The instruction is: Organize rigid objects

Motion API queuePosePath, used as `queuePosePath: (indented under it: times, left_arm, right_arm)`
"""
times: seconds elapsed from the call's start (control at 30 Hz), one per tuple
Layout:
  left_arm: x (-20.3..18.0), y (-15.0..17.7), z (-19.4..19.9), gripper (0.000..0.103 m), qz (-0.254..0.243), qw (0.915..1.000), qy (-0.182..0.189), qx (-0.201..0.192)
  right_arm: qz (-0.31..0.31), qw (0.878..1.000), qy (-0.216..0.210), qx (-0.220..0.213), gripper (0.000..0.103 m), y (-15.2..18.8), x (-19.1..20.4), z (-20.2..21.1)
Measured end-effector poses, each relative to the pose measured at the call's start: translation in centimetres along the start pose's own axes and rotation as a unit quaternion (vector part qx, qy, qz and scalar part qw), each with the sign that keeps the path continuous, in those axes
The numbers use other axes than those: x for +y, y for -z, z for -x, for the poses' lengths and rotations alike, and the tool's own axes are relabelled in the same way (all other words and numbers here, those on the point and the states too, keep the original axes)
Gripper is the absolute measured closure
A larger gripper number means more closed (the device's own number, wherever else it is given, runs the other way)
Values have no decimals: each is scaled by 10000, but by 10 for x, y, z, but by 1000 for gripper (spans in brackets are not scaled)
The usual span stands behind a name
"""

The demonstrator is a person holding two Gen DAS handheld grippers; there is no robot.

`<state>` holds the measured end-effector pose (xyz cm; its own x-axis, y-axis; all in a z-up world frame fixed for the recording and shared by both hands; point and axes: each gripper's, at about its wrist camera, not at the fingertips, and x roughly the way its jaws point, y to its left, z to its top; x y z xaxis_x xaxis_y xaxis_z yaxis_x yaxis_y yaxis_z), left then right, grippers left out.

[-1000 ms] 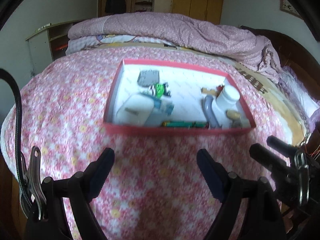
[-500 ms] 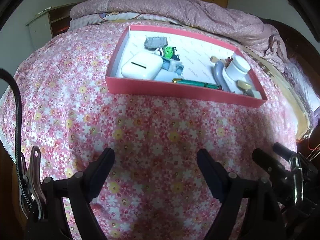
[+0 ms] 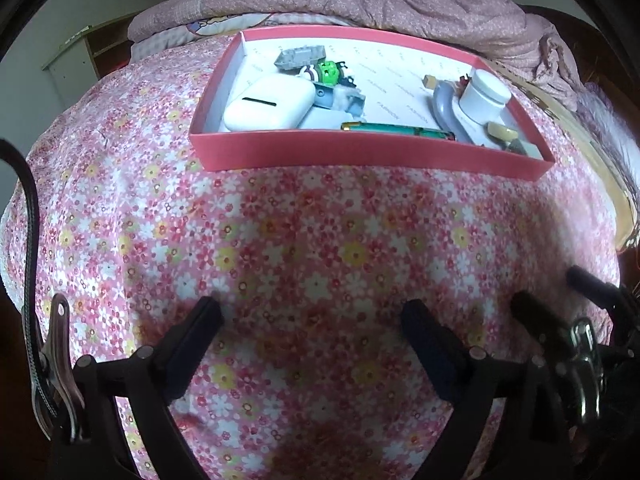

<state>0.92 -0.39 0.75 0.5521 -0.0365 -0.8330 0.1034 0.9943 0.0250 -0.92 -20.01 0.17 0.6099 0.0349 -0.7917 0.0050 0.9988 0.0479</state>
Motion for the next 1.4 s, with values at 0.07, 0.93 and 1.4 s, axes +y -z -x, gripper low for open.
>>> queuePosePath:
  times: [0.07, 0.93, 1.4]
  left_arm:
    - [0, 0, 0, 6, 7, 10000, 11, 1]
    - [0, 5, -1, 0, 212, 9997, -107, -63]
    - [0, 5, 0, 0, 243, 9996, -124, -63]
  right_arm:
    - [57, 10000, 62, -10, 11, 0, 2, 0]
    - [-61, 9998, 165, -65, 4, 3, 1, -2]
    - [-59, 9998, 166, -66, 3, 3, 1, -2]
